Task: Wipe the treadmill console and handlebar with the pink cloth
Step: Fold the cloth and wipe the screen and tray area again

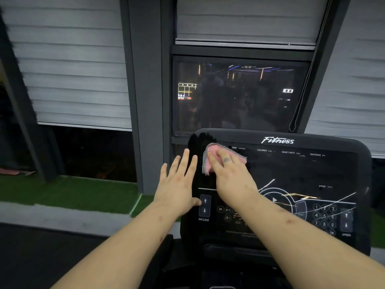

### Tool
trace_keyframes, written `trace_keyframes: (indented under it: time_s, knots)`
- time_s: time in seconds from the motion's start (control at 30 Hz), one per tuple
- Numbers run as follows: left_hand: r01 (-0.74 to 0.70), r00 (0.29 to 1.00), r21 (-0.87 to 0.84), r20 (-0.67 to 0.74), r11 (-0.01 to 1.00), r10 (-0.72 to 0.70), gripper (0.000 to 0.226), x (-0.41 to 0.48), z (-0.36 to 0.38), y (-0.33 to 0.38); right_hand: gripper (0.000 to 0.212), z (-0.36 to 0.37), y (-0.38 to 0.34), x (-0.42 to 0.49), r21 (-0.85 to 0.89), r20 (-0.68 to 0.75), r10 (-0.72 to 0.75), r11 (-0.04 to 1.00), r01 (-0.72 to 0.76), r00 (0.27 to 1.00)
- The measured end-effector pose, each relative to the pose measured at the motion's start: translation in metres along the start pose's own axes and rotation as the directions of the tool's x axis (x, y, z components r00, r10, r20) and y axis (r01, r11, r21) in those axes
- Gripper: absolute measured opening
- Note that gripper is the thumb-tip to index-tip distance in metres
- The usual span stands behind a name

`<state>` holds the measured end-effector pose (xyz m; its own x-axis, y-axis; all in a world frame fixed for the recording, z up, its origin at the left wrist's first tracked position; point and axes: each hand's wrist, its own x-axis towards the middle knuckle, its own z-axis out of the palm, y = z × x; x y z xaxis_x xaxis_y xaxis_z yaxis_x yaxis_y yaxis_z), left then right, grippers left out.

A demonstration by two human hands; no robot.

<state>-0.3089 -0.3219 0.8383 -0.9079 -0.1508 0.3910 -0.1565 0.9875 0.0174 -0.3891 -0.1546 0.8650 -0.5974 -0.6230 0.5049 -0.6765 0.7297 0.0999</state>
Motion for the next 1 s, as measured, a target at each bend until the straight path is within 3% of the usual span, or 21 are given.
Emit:
trace_keyframes:
  time_s: [0.23,0.37,0.53,0.7,1.0]
  knots:
    - [-0.014,1.000,0.024,-0.017,1.000,0.015,0.133,0.000,0.002,-0.004,0.072,0.031,-0.009,-0.062,-0.013,0.075,-0.006,1.000,0.007,0.997]
    - [-0.011,1.000,0.043,-0.023,0.999,0.012,0.133,0.000,0.002,-0.003,0.071,0.022,-0.003,-0.048,-0.049,0.045,-0.063,0.997,0.065,0.997]
    - [-0.003,1.000,0.036,-0.025,0.999,0.004,0.134,0.001,0.004,-0.005,0.077,-0.006,0.004,0.001,0.000,0.033,-0.018,1.000,0.018,0.999]
    - [0.001,1.000,0.046,-0.020,0.999,0.000,0.133,0.001,0.004,-0.005,0.090,0.010,-0.004,-0.025,0.005,0.098,0.014,1.000,-0.015,0.995]
    - [-0.021,0.998,0.074,-0.054,0.997,0.025,0.124,-0.007,0.004,0.000,0.104,0.052,0.004,-0.105,0.007,0.151,-0.170,0.985,0.171,0.974]
